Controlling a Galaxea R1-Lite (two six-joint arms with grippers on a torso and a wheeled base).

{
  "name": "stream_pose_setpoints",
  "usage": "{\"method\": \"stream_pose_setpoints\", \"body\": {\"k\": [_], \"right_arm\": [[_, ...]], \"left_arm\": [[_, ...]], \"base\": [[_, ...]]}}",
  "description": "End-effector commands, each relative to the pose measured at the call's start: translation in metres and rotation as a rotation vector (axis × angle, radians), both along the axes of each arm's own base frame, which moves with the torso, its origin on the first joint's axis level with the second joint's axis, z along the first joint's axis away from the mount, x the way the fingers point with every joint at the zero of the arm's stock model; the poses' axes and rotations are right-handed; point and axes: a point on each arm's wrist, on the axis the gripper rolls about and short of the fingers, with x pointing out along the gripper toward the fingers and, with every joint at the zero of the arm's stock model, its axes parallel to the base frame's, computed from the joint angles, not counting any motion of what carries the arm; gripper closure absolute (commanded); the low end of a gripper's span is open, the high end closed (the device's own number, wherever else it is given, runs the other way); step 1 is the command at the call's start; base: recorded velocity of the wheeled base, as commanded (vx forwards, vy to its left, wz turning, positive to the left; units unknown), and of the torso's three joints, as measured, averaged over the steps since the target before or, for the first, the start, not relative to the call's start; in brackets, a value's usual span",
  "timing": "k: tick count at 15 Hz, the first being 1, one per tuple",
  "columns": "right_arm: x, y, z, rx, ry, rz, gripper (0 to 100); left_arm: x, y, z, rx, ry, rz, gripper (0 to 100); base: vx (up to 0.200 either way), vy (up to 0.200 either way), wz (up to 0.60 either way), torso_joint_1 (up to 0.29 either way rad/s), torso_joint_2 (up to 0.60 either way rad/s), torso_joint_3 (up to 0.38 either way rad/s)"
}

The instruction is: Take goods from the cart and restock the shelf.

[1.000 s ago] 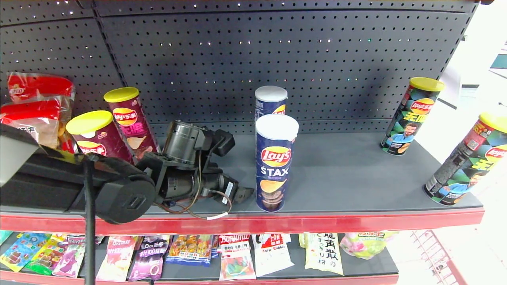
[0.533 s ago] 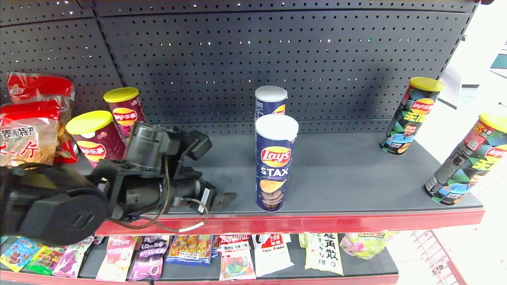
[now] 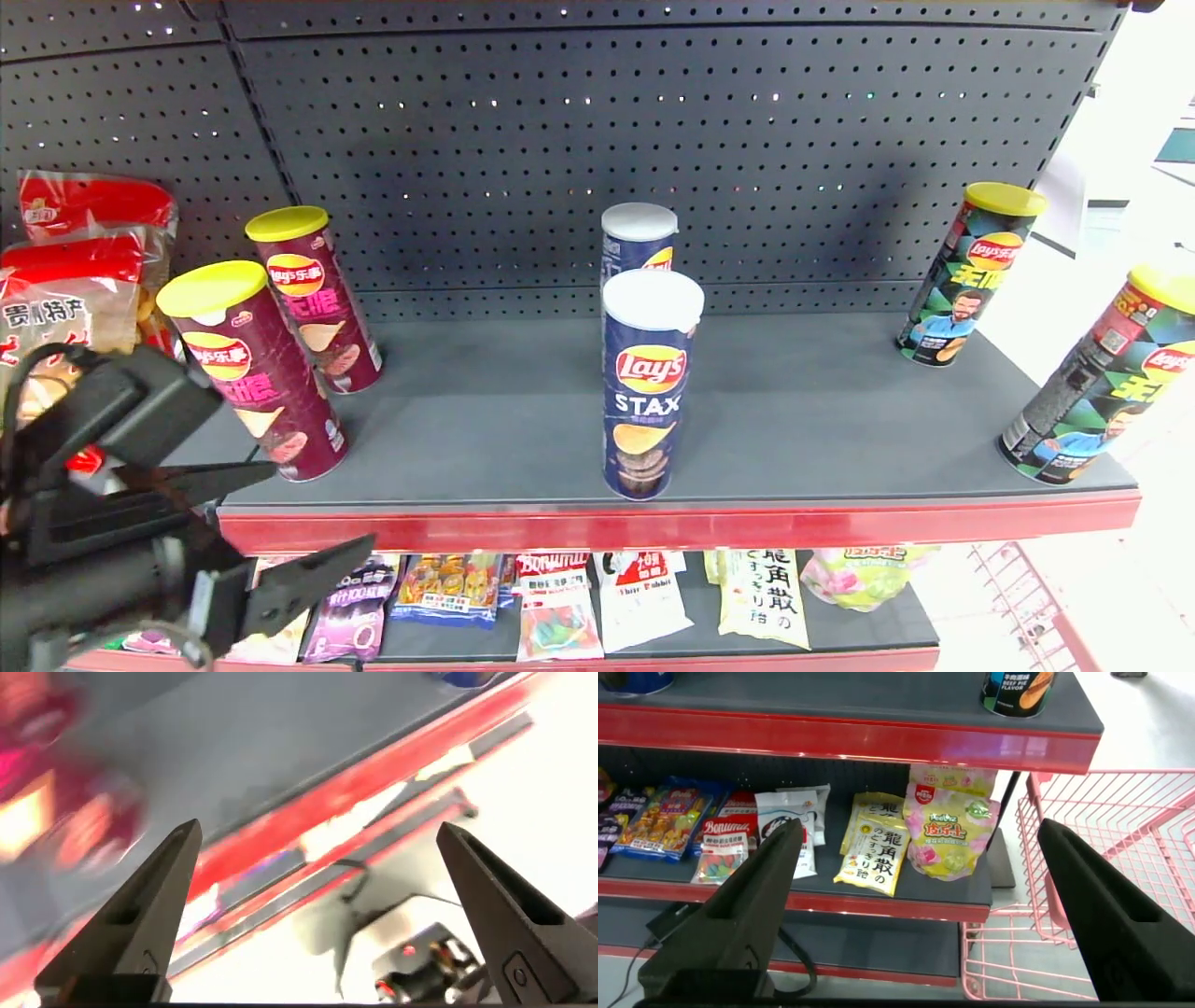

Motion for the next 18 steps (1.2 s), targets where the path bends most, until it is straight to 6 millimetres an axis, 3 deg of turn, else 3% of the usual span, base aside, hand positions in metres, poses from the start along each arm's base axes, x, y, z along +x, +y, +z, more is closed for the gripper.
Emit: {"method": "stream_pose_setpoints", "body": {"k": [1,4,5,6,7,11,12,13,14,16,18], "right_arm": [[0.0,0.0,0.0,-0.004,0.0,0.004,0],[-0.001,0.0,0.004,-0.02,-0.019,0.01,0],[-0.001,0.0,0.004,-0.019,-0.021,0.01,0],[-0.001,0.0,0.004,-0.019,-0.019,0.01,0],[0.0,0.0,0.002,-0.026,-0.01,0.014,0],[0.0,0.003,0.0,-0.04,-0.01,0.155,0],[0.0,0.003,-0.001,-0.032,-0.008,0.151,0],[0.001,0.003,-0.001,-0.018,-0.01,0.143,0],[0.003,0.003,-0.001,0.016,-0.037,0.111,0],[0.007,0.0,-0.002,0.037,-0.075,0.013,0],[0.008,0.0,-0.004,0.017,-0.075,-0.001,0]], "left_arm": [[-0.051,0.034,0.005,-0.016,-0.144,0.169,0],[-0.087,0.056,-0.002,-0.014,-0.181,0.328,0],[-0.113,0.063,-0.013,-0.008,-0.162,0.401,0],[-0.114,0.064,-0.014,-0.007,-0.162,0.404,0],[-0.142,0.068,-0.035,-0.038,-0.18,0.437,0],[-0.174,0.065,-0.074,-0.051,-0.195,0.669,0],[-0.181,0.065,-0.085,-0.078,-0.236,0.633,0],[-0.181,0.063,-0.097,-0.096,-0.268,0.515,0],[-0.178,0.061,-0.094,-0.135,-0.318,0.448,0],[-0.164,0.061,-0.108,-0.156,-0.343,0.436,0],[-0.162,0.062,-0.107,-0.231,-0.372,0.479,0]], "base": [[0.0,0.0,0.0,0.0,0.0,0.0],[0.0,0.0,0.0,0.0,0.0,0.0],[0.0,0.0,0.0,0.0,0.0,0.0],[0.0,0.0,0.0,0.0,0.0,0.0],[0.0,0.0,0.0,0.0,0.0,0.0],[0.0,0.0,0.0,0.0,0.0,0.0],[0.0,0.0,0.0,0.0,0.0,0.0],[0.0,0.0,0.0,0.0,0.0,0.0],[0.0,0.0,0.0,0.0,0.0,0.0],[0.0,0.0,0.0,0.0,0.0,0.0],[0.0,0.0,0.0,0.0,0.0,0.0]]}}
